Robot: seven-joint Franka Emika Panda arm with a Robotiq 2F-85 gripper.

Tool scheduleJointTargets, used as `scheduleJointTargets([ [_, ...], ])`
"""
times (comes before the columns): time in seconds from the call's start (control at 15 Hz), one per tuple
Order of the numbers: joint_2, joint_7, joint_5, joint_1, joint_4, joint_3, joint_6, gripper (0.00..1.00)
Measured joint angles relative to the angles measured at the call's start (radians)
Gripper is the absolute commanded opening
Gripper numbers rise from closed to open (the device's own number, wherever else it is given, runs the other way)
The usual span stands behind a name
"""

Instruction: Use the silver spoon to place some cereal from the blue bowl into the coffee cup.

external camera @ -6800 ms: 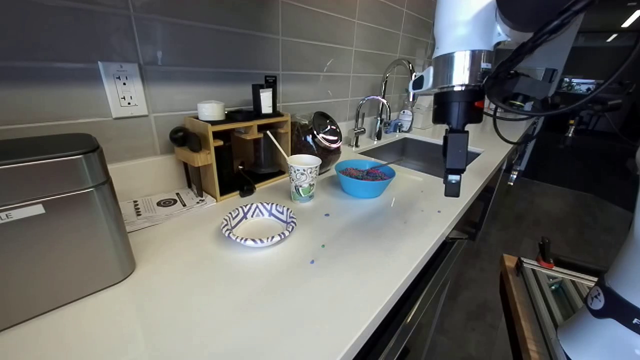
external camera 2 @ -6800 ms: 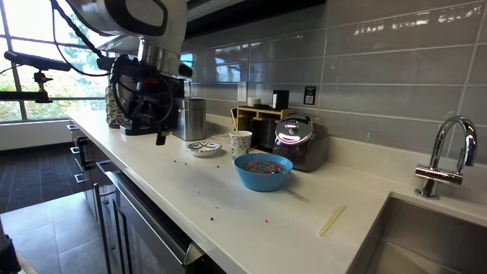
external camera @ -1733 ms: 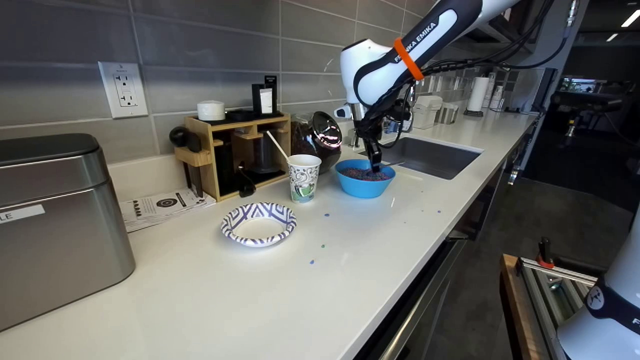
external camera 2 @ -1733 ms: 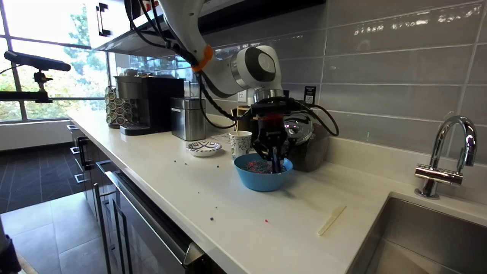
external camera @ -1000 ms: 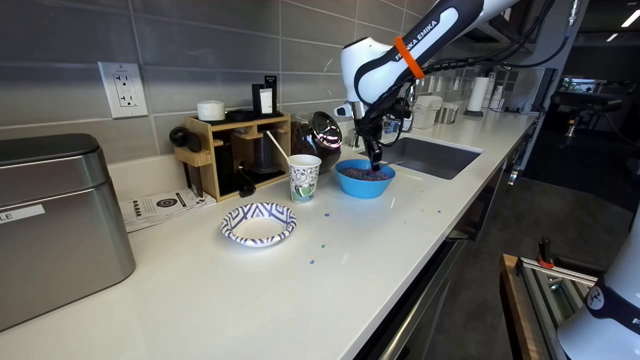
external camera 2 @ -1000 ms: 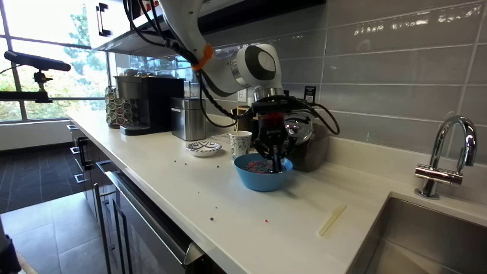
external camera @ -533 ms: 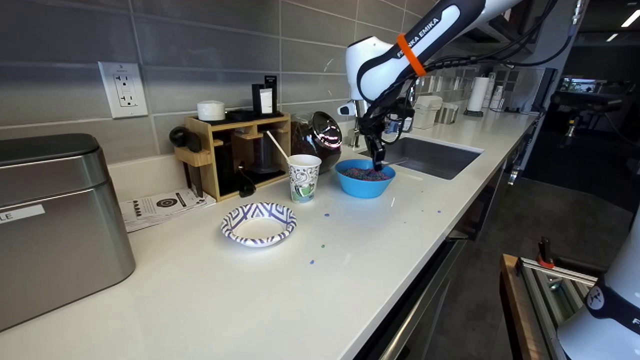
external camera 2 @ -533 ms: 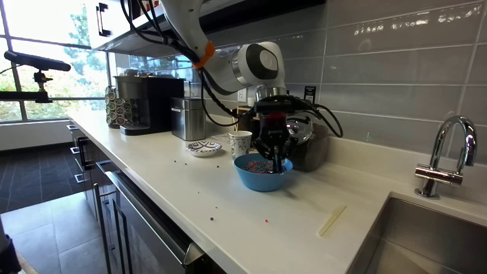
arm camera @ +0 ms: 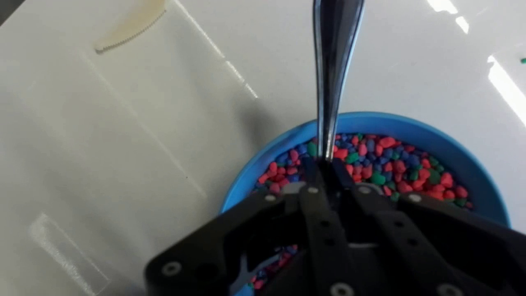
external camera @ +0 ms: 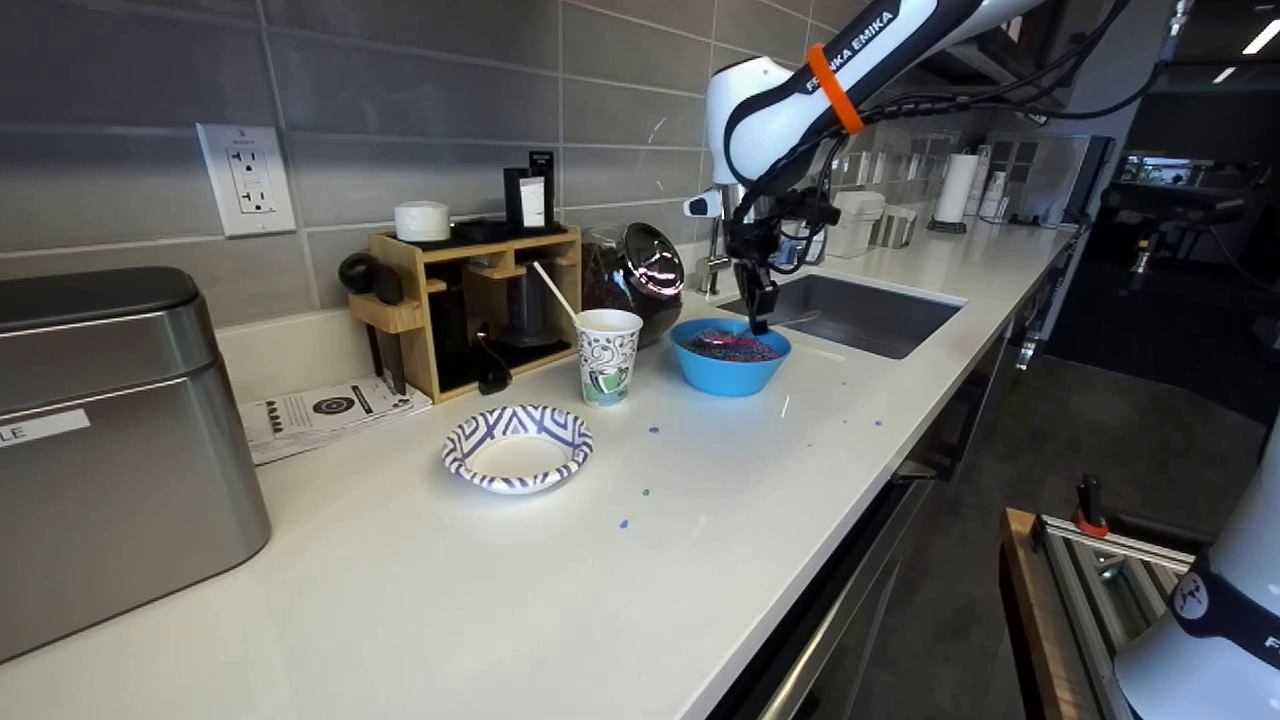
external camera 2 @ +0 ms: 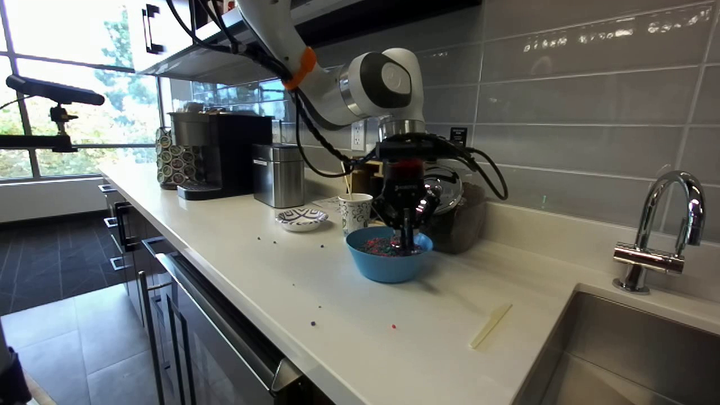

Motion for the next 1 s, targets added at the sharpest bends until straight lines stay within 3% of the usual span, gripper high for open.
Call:
scheduleJointTargets([
  [1.0, -0.157, -0.056, 0.01, 0.024, -0.065, 0.001, -0.005, 0.01],
])
